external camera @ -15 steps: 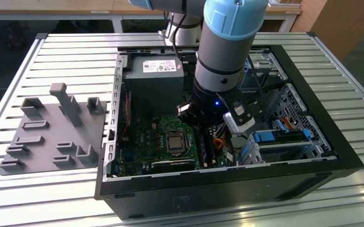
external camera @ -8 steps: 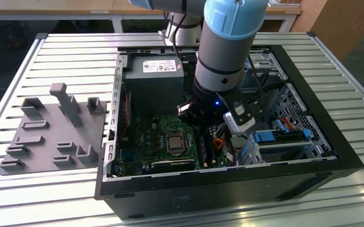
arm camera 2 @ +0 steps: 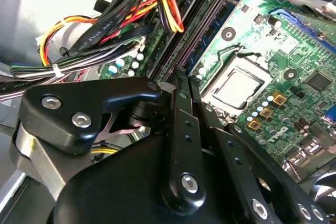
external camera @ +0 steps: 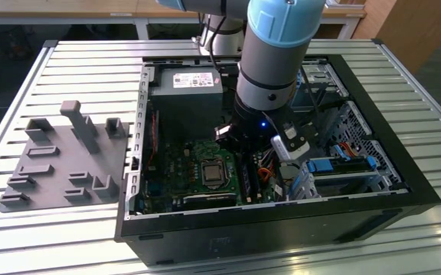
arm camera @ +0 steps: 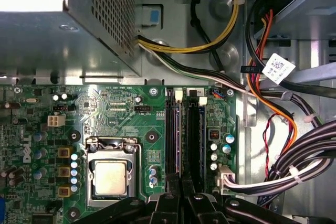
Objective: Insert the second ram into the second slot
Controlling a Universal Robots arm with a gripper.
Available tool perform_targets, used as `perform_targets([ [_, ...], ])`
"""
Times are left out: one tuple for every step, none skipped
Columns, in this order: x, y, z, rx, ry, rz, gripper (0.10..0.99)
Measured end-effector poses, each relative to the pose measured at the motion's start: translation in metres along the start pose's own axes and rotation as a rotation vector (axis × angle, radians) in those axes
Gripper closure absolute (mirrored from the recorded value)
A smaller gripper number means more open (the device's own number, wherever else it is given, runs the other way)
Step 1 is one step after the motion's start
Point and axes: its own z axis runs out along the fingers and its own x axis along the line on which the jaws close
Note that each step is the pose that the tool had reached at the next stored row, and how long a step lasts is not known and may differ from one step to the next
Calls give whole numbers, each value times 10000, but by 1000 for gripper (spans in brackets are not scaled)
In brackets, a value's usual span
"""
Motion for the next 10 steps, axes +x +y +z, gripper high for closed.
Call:
perform_targets([
  [-1,0,0,0,0,-12,953],
  [-1,0,0,1,1,-18,953],
  [-1,0,2,1,1,-18,953],
  [-1,0,4,-1,1,-18,953],
  [-1,0,6,1,1,-19,953],
  [-1,0,8,1,1,-19,953],
  [-2,0,11,0,1,-19,953],
  [-2,0,15,-1,0,-19,953],
  [-2,-1,17,1,1,-19,953],
  [-2,-1,19,1,1,-18,953],
])
